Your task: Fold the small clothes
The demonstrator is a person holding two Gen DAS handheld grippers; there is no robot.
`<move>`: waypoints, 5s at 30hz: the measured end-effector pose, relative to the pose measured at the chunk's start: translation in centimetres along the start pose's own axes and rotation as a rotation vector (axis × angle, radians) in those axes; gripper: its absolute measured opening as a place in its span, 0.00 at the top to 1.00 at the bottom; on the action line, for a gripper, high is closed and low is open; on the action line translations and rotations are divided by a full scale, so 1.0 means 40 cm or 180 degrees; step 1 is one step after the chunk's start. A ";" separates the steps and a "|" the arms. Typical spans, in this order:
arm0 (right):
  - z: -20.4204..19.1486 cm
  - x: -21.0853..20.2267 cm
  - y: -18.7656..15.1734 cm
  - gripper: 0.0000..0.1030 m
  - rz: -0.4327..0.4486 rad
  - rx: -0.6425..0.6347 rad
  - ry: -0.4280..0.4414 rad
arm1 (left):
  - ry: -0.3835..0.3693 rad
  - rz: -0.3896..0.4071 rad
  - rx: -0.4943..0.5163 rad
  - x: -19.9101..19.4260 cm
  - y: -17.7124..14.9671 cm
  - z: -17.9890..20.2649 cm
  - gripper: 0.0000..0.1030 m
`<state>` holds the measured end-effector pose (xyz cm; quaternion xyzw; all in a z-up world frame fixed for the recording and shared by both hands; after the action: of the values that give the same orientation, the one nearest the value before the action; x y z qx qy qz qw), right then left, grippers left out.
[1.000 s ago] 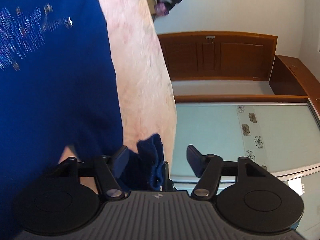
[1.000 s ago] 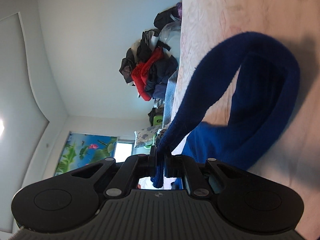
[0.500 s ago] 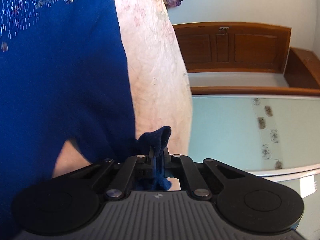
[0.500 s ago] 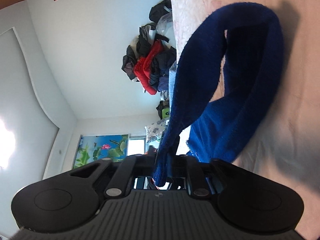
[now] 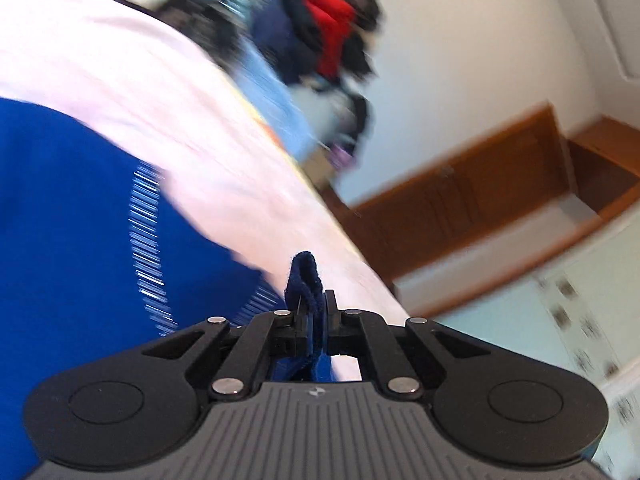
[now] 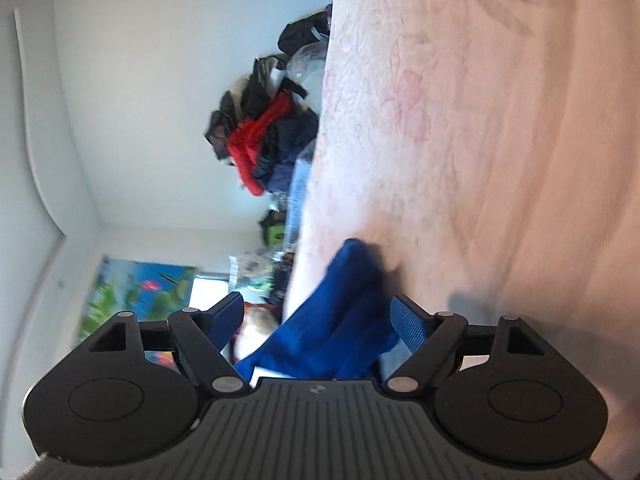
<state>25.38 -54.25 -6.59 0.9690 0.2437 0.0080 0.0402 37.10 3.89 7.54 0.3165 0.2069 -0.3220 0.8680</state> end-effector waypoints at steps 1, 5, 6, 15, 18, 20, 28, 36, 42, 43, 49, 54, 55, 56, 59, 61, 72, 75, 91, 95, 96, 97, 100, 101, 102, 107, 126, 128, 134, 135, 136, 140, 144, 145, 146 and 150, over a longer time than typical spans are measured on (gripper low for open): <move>-0.005 0.019 0.005 0.23 -0.0072 -0.0119 -0.0130 | 0.0137 0.0062 -0.0120 -0.015 0.021 -0.052 0.96; -0.018 0.114 0.018 0.24 -0.0395 -0.0480 -0.0506 | 0.0428 0.0238 -0.0598 -0.070 0.063 -0.220 0.96; -0.023 0.136 0.018 0.24 -0.0477 -0.0588 -0.0582 | 0.0430 0.0257 -0.0661 -0.080 0.066 -0.238 0.96; -0.062 0.396 -0.019 0.28 -0.1147 -0.1258 -0.0956 | 0.0268 0.0282 -0.0663 -0.079 0.064 -0.246 0.96; -0.064 0.465 -0.028 0.41 -0.1263 -0.1428 -0.1017 | 0.0208 0.0288 -0.0698 -0.096 0.064 -0.257 0.96; -0.047 0.505 -0.032 0.93 -0.1460 -0.1384 -0.1124 | 0.0224 0.0297 -0.0683 -0.096 0.074 -0.255 0.96; -0.047 0.493 0.039 0.94 -0.1318 -0.1561 -0.1313 | 0.0540 0.0096 -0.0547 -0.035 0.060 -0.280 0.96; -0.064 0.430 -0.009 0.49 -0.1353 -0.1120 -0.0980 | 0.0610 -0.0179 -0.0601 0.002 0.042 -0.321 0.96; -0.069 0.401 -0.107 0.48 -0.1743 -0.1263 -0.1028 | 0.0620 -0.0275 -0.0644 -0.013 0.048 -0.337 0.40; -0.070 0.401 -0.115 0.50 -0.1746 -0.1312 -0.1017 | 0.0579 -0.0233 -0.0624 -0.022 0.046 -0.333 0.35; -0.063 0.406 -0.116 0.90 -0.1826 -0.1431 -0.1138 | 0.0985 -0.0264 -0.0117 -0.020 0.077 -0.279 0.96; -0.103 0.387 -0.096 0.92 -0.1815 -0.1591 -0.1115 | 0.1273 -0.0311 0.0562 -0.016 0.087 -0.214 0.97; -0.095 0.387 -0.091 0.92 -0.1833 -0.1588 -0.1175 | 0.1336 -0.0303 0.0670 -0.014 0.088 -0.206 0.97; -0.083 0.388 -0.090 0.92 -0.1862 -0.1577 -0.1235 | 0.1412 -0.0293 0.0742 -0.011 0.091 -0.203 0.97; -0.070 0.386 -0.099 0.90 -0.1887 -0.1490 -0.1184 | 0.1517 -0.0292 0.0761 -0.010 0.098 -0.210 0.97; -0.075 0.384 -0.104 0.81 -0.1875 -0.1496 -0.1145 | 0.1658 -0.0283 0.0824 -0.006 0.091 -0.221 0.97; -0.258 0.423 -0.220 0.51 -0.1723 -0.2795 -0.1138 | 0.1681 0.0103 0.0799 -0.088 0.085 -0.163 0.94; -0.256 0.478 -0.264 0.49 -0.1952 -0.2816 -0.1066 | 0.1479 0.0094 0.1037 -0.070 0.043 -0.107 0.91; -0.171 0.517 -0.407 0.19 -0.2179 -0.3379 -0.1362 | 0.0602 0.0592 -0.0257 -0.188 -0.073 -0.262 0.47; -0.168 0.523 -0.438 0.10 -0.2205 -0.3563 -0.1410 | 0.0520 0.1664 -0.1936 -0.448 -0.104 -0.512 0.35; -0.168 0.528 -0.445 0.09 -0.2222 -0.3580 -0.1418 | 0.0613 0.1881 -0.2409 -0.504 -0.122 -0.581 0.35; -0.168 0.532 -0.449 0.07 -0.2236 -0.3585 -0.1426 | 0.0680 0.2023 -0.2811 -0.545 -0.138 -0.638 0.35; -0.167 0.543 -0.459 0.03 -0.2234 -0.3611 -0.1486 | 0.0694 0.2135 -0.3439 -0.606 -0.161 -0.750 0.36; -0.168 0.547 -0.461 0.03 -0.2233 -0.3626 -0.1511 | 0.0599 0.2084 -0.3527 -0.608 -0.162 -0.766 0.36; -0.168 0.547 -0.462 0.03 -0.2234 -0.3627 -0.1522 | 0.0552 0.2049 -0.3551 -0.607 -0.158 -0.770 0.35; -0.170 0.545 -0.446 0.03 -0.2207 -0.3483 -0.1474 | 0.0641 0.2089 -0.3541 -0.588 -0.112 -0.784 0.35; -0.222 0.565 -0.426 0.23 -0.2132 -0.3055 -0.1422 | 0.2733 0.2328 0.0941 -0.410 -0.028 -0.393 0.91; -0.260 0.588 -0.428 0.24 -0.2103 -0.2698 -0.1093 | 0.2810 0.1962 0.1994 -0.283 -0.088 -0.316 0.90; -0.331 0.739 -0.562 0.21 -0.2640 -0.1933 -0.0449 | 0.3026 0.1510 0.2855 -0.137 -0.165 -0.285 0.92; -0.331 0.768 -0.596 0.20 -0.2771 -0.1838 -0.0403 | 0.3048 0.1450 0.2861 -0.133 -0.162 -0.289 0.91; -0.331 0.797 -0.634 0.18 -0.2901 -0.1771 -0.0375 | 0.3052 0.1511 0.2814 -0.142 -0.164 -0.292 0.91; -0.329 0.891 -0.787 0.18 -0.3289 -0.1749 -0.0373 | 0.2887 0.1900 0.2237 -0.234 -0.154 -0.322 0.91; -0.355 0.956 -0.927 0.19 -0.3561 -0.1944 -0.0261 | 0.2091 0.2222 0.0841 -0.371 -0.117 -0.421 0.89; -0.365 0.972 -0.965 0.20 -0.3618 -0.2058 -0.0232 | 0.1812 0.2293 0.0344 -0.405 -0.114 -0.467 0.86; -0.375 0.987 -1.006 0.22 -0.3694 -0.2204 -0.0186 | 0.1625 0.2293 -0.0019 -0.421 -0.113 -0.506 0.81; -0.428 1.013 -1.210 0.30 -0.3839 -0.3712 0.0133 | 0.1068 0.2132 -0.1050 -0.433 -0.108 -0.649 0.53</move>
<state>37.64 8.67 6.33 0.4962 0.6775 0.1279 0.5276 17.85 26.48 -3.05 0.2711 0.2800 0.0721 0.9181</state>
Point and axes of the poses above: each gripper's, at about its wrist camera, not at the fingertips, and x roughly the way its jaws point, z to its right, y to its top, the point moved 2 cm from there along x, roughly the way its jaws point, and after that the axes turned 10 degrees about y, right-handed, at the moved point
